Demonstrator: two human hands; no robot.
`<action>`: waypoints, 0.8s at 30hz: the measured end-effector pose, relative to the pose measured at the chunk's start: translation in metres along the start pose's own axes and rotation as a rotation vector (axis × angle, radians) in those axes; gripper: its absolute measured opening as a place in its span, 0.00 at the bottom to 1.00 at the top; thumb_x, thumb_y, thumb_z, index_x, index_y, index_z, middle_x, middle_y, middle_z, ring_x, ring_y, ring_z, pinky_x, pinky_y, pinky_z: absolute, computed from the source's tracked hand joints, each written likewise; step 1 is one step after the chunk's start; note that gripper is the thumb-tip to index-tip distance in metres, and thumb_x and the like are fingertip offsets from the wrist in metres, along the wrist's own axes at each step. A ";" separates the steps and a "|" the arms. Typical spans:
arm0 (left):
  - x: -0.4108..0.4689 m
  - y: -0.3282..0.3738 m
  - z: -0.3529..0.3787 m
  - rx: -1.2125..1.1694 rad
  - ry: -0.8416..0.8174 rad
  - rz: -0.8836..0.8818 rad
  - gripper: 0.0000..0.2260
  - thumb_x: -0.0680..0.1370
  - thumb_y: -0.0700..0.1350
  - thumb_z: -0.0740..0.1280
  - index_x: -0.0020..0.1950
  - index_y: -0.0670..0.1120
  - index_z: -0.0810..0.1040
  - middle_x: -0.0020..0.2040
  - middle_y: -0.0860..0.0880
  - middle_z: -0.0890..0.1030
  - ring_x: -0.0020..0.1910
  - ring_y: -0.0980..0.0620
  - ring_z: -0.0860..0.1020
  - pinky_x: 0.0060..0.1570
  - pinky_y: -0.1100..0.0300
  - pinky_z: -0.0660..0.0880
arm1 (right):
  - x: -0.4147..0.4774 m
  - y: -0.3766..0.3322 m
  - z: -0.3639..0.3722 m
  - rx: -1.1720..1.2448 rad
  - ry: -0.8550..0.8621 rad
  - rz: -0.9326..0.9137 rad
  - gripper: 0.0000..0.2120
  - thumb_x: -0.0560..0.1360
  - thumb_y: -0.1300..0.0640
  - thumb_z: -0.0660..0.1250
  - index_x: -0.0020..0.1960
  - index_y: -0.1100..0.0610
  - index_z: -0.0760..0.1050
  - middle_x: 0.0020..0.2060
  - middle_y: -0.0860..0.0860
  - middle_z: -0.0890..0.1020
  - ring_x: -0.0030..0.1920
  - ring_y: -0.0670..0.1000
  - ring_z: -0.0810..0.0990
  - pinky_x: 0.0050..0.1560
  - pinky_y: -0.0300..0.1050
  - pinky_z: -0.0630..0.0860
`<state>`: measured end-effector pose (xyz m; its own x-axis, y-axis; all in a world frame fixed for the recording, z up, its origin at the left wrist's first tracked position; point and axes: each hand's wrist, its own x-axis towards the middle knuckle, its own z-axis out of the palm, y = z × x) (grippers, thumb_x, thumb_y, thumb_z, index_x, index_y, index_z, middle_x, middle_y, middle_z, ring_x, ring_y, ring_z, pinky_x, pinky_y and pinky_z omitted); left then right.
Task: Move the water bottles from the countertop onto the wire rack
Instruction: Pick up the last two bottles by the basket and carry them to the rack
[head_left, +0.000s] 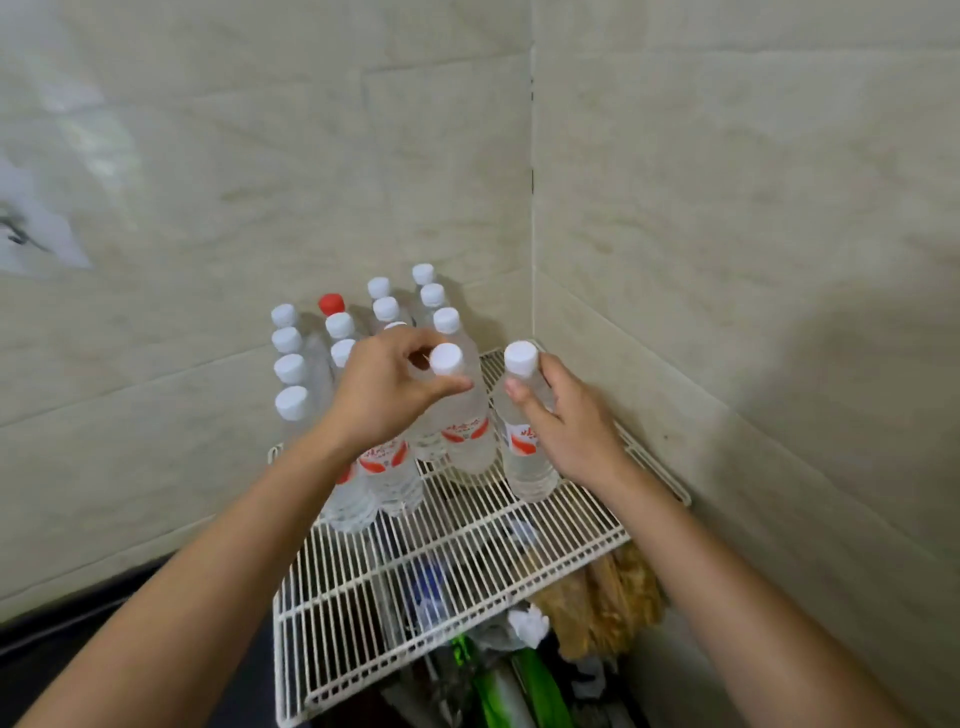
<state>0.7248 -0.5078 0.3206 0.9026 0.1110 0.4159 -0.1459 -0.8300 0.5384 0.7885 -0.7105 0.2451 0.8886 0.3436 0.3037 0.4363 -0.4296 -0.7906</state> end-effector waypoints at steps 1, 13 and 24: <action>0.008 -0.004 -0.002 0.034 -0.007 -0.006 0.15 0.69 0.52 0.80 0.51 0.47 0.85 0.45 0.50 0.84 0.44 0.53 0.79 0.45 0.55 0.77 | 0.007 0.000 0.006 0.005 -0.009 0.005 0.18 0.81 0.37 0.60 0.66 0.44 0.72 0.59 0.47 0.83 0.59 0.52 0.81 0.57 0.53 0.77; 0.033 -0.056 0.008 0.241 -0.005 0.023 0.19 0.68 0.61 0.77 0.48 0.48 0.85 0.40 0.51 0.83 0.40 0.51 0.79 0.39 0.54 0.74 | 0.056 0.011 0.058 -0.050 -0.018 -0.031 0.25 0.82 0.38 0.59 0.72 0.52 0.72 0.64 0.51 0.80 0.61 0.54 0.79 0.56 0.49 0.74; 0.032 -0.054 0.011 0.222 0.006 0.000 0.19 0.69 0.58 0.79 0.52 0.47 0.84 0.41 0.55 0.78 0.39 0.55 0.75 0.36 0.65 0.66 | 0.051 0.018 0.060 0.046 -0.054 0.007 0.25 0.81 0.38 0.60 0.73 0.49 0.71 0.65 0.48 0.79 0.62 0.49 0.78 0.59 0.47 0.76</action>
<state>0.7662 -0.4656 0.2974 0.9002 0.1139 0.4203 -0.0523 -0.9300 0.3639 0.8331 -0.6501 0.2146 0.8820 0.3862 0.2699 0.4223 -0.3938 -0.8165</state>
